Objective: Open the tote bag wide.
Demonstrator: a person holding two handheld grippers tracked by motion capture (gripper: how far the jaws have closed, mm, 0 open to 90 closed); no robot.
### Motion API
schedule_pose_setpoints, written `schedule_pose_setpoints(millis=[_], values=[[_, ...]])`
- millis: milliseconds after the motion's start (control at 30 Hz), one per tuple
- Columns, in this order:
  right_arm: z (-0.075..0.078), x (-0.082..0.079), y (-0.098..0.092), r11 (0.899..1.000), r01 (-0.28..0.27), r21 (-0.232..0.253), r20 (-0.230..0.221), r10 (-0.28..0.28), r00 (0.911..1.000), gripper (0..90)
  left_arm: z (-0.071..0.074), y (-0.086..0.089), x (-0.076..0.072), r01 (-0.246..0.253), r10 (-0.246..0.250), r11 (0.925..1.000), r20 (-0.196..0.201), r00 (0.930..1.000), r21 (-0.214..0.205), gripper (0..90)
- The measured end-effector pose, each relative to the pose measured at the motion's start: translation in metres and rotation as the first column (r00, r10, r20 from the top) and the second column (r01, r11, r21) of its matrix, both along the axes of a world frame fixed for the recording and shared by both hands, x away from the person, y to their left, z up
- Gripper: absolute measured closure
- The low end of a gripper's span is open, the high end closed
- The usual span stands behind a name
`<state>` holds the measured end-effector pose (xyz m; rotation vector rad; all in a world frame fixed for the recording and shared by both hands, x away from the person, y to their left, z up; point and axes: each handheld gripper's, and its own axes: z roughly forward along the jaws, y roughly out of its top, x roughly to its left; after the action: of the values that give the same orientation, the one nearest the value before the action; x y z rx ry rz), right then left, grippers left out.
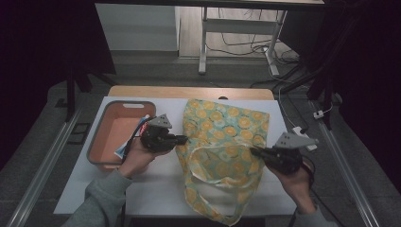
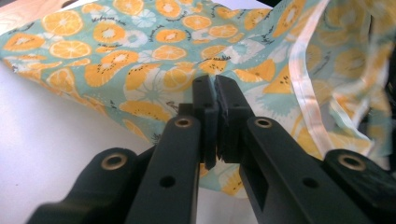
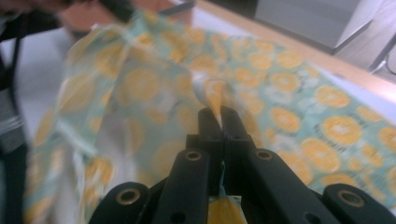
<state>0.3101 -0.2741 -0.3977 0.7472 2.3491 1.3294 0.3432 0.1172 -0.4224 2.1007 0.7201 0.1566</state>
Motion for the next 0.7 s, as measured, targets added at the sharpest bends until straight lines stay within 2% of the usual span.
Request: schedule_pose_setpoints(millis=[33, 67, 100, 133, 200, 300, 333, 367, 400, 433, 533, 600, 633, 700], values=[[-0.004, 0.024, 0.001, 1.0, 0.014, 0.006, -0.027, -0.014, 0.9995, 89.2, -0.002, -0.002, 0.003, -0.007, 0.007, 0.9999, -0.002, 1.0, 0.011, 86.0], [-0.004, 0.024, 0.001, 1.0, 0.014, 0.006, -0.027, -0.014, 0.9995, 89.2, -0.004, -0.003, 0.006, -0.011, 0.011, 0.9997, -0.008, 0.9999, 0.02, 86.0], [-0.013, 0.049, 0.001, 0.999, 0.032, 0.023, -0.067, -0.031, 0.9973, 89.2, -0.007, -0.005, 0.009, -0.014, 0.015, 0.9995, -0.016, 0.9998, 0.027, 85.7], [-0.013, 0.049, 0.001, 0.999, 0.032, 0.023, -0.067, -0.031, 0.9973, 89.2, -0.009, -0.006, 0.012, -0.019, 0.02, 0.9991, -0.021, 0.9996, 0.037, 85.7], [-0.024, 0.07, 0.002, 0.998, 0.062, 0.003, -0.098, -0.061, 0.9933, 89.2, -0.014, -0.009, 0.017, -0.028, 0.03, 0.9982, -0.037, 0.9989, 0.053, 85.3], [-0.047, 0.096, 0.0, 0.995, 0.1, -0.027, -0.16, -0.103, 0.9817, 89.2, -0.021, -0.014, 0.023, -0.034, 0.038, 0.9969, -0.054, 0.9978, 0.071, 84.7], [-0.065, 0.107, -0.004, 0.993, 0.109, -0.048, -0.214, -0.117, 0.9698, 89.2, -0.024, -0.017, 0.025, -0.031, 0.036, 0.9968, -0.067, 0.9971, 0.074, 84.4], [-0.065, 0.107, -0.004, 0.993, 0.109, -0.048, -0.214, -0.117, 0.9698, 89.2, -0.026, -0.019, 0.027, -0.028, 0.034, 0.9965, -0.074, 0.9967, 0.079, 84.4], [-0.077, 0.11, -0.006, 0.99, 0.11, -0.089, -0.239, -0.128, 0.9624, 89.2, -0.029, -0.022, 0.028, -0.025, 0.032, 0.9955, -0.077, 0.9966, 0.092, 83.3], [-0.077, 0.11, -0.006, 0.99, 0.11, -0.089, -0.239, -0.128, 0.9624, 89.2, -0.032, -0.025, 0.028, -0.022, 0.031, 0.9939, -0.077, 0.9965, 0.108, 83.3], [-0.089, 0.108, -0.008, 0.987, 0.108, -0.121, -0.262, -0.137, 0.9552, 89.2, -0.041, -0.034, 0.031, -0.011, 0.023, 0.9898, -0.086, 0.996, 0.142, 79.2], [-0.094, 0.105, -0.011, 0.986, 0.105, -0.131, -0.271, -0.138, 0.9527, 89.2, -0.045, -0.037, 0.031, -0.012, 0.025, 0.9885, -0.084, 0.9962, 0.15, 65.4], [-0.094, 0.105, -0.011, 0.986, 0.105, -0.131, -0.271, -0.138, 0.9527, 89.2, -0.044, -0.037, 0.03, -0.017, 0.028, 0.9882, -0.075, 0.9968, 0.152, 65.4], [-0.094, 0.104, -0.012, 0.986, 0.107, -0.126, -0.27, -0.138, 0.9528, 89.1, -0.038, -0.035, 0.023, -0.034, 0.039, 0.9903, -0.033, 0.9987, 0.135, 51.1]])
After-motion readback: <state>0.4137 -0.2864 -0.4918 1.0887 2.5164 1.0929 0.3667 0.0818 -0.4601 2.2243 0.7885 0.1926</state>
